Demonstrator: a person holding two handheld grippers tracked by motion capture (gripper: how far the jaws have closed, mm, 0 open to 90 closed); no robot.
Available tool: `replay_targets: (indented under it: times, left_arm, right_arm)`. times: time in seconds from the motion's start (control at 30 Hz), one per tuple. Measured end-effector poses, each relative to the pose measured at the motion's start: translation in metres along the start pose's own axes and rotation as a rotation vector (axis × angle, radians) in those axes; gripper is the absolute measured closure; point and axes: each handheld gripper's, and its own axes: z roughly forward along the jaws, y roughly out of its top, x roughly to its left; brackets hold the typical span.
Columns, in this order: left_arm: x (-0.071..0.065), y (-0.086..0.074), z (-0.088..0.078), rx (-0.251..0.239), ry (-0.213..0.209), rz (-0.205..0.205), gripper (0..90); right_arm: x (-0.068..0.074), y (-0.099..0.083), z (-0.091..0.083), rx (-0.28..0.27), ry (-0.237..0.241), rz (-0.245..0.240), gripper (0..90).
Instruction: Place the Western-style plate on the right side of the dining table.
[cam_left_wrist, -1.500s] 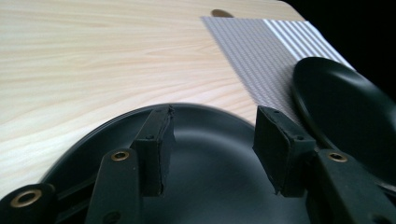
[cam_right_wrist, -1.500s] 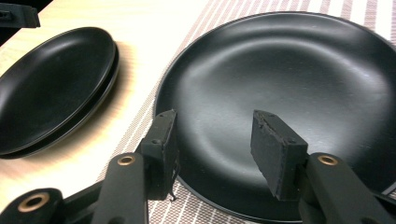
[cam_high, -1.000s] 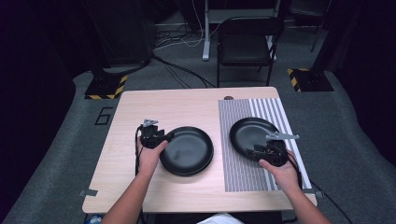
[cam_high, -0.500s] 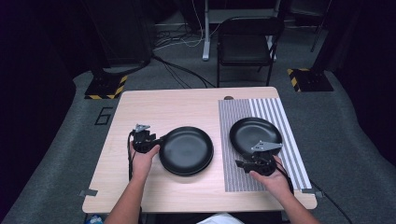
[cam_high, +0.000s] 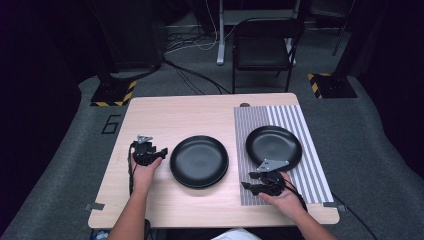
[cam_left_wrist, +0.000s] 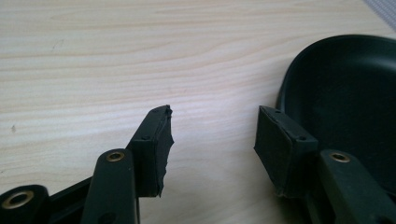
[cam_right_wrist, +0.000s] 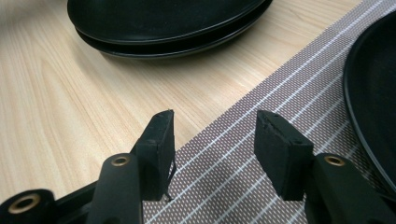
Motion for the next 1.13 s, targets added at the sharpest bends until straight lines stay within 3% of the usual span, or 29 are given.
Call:
replay_targets:
  times: [0.13,0.3,0.53,0.6,0.83,1.13]
  left_arm:
    - [0.009,-0.004,0.002,0.007,0.005,-0.017,46.9]
    - [0.018,-0.007,0.006,0.030,0.022,0.003,46.5]
    - [0.030,-0.012,0.009,0.071,0.072,0.017,45.5]
    - [0.030,-0.012,0.010,0.067,0.088,0.032,45.5]
    - [0.028,-0.014,0.015,0.061,0.086,0.074,44.9]
    - [0.028,-0.014,0.021,0.034,0.068,0.088,42.7]
  right_arm:
    - [0.002,0.000,0.007,0.013,0.021,-0.027,48.1]
    - [0.003,-0.001,0.012,0.030,0.038,-0.077,49.7]
    - [0.004,-0.002,0.014,0.021,0.042,-0.081,48.3]
    - [0.005,-0.003,0.016,0.024,0.043,-0.090,49.1]
    - [0.007,-0.004,0.022,0.040,0.041,-0.114,48.7]
    - [0.004,-0.005,0.021,0.012,0.042,-0.113,45.9]
